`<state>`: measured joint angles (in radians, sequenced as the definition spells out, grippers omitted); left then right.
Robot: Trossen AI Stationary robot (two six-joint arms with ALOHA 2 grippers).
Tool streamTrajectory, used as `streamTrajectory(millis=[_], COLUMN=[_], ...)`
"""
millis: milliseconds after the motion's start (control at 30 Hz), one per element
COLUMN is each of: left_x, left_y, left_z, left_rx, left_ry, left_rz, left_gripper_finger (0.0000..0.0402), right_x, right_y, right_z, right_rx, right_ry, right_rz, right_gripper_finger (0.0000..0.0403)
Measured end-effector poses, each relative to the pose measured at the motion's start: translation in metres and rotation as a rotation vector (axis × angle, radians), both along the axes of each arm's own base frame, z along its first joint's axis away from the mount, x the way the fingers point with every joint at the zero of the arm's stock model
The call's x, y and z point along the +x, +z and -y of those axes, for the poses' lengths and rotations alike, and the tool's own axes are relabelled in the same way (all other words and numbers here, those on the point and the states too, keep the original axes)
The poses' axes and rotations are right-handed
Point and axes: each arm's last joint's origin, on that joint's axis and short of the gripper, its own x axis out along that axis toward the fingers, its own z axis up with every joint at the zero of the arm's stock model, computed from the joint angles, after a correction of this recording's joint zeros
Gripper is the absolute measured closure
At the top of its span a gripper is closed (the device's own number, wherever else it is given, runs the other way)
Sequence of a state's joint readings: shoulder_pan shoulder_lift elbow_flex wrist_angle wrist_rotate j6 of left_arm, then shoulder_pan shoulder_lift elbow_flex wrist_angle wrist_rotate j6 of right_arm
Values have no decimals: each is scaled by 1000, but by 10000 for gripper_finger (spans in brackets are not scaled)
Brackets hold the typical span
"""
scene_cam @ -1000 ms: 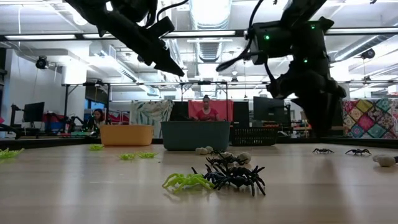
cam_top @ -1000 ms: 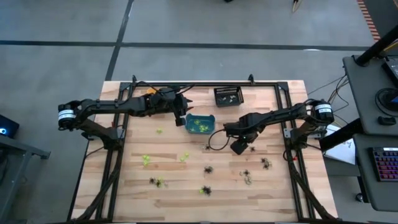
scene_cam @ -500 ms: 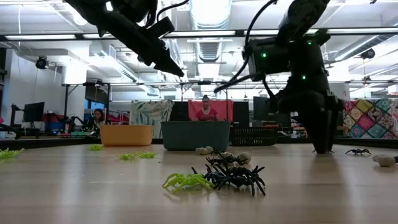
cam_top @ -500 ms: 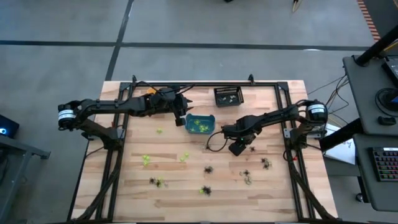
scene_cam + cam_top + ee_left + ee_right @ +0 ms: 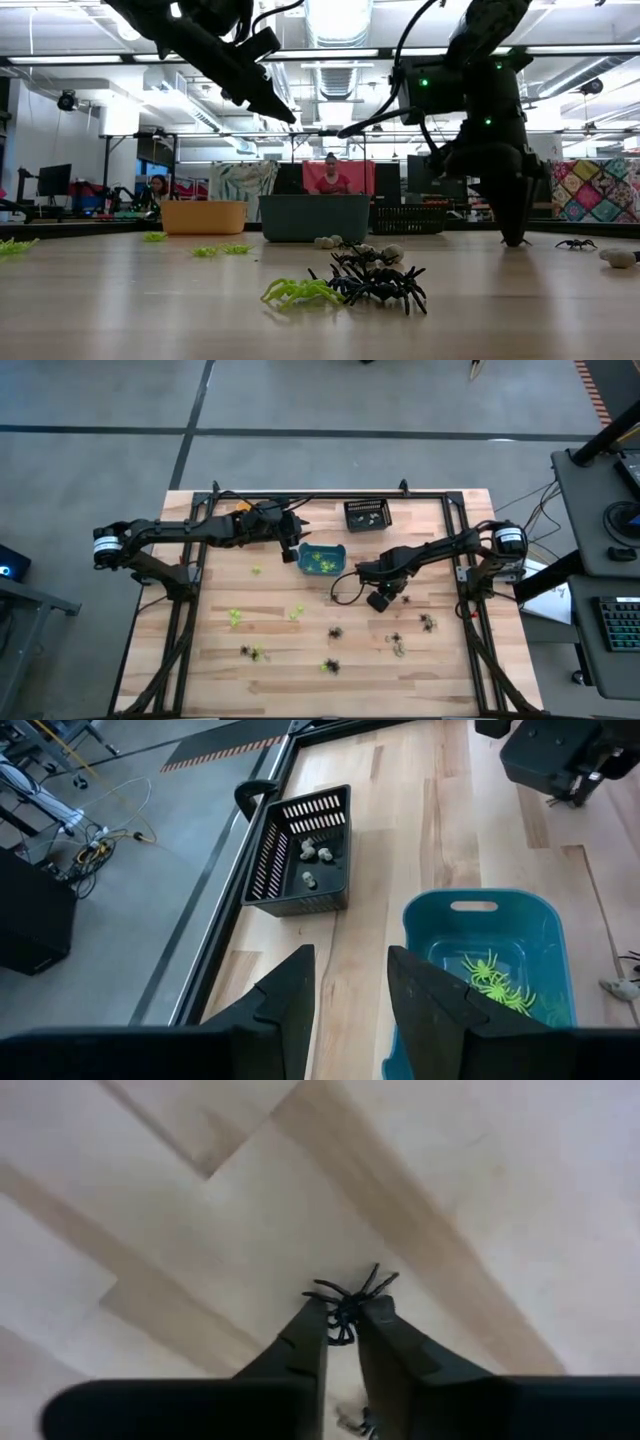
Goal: Sort Halloween decoration
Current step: Put the black spider toy into the yellow bin
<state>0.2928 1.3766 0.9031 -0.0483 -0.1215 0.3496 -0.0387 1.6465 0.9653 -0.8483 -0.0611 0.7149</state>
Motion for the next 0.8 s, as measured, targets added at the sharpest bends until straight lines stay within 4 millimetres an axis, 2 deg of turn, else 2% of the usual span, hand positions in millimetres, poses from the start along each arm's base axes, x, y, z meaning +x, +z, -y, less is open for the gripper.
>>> streamTrajectory(millis=[100,400,600,800], left_x=[0,-2,-14,-35], left_y=[0,4,21,41], left_z=[0,1,4,11], left_rx=[0,5,-10,-11], left_ry=[0,2,19,31], left_rz=[1,17,79,188], left_gripper_finger=[290,290,290,290], right_x=[0,0,-7,-15], right_y=[2,8,37,77], right_z=[1,1,4,7], right_rx=[-19,-25,-61,-161], right_ry=[9,66,91,96], right_rz=[5,29,146,411], right_gripper_finger=[388,394,394,394])
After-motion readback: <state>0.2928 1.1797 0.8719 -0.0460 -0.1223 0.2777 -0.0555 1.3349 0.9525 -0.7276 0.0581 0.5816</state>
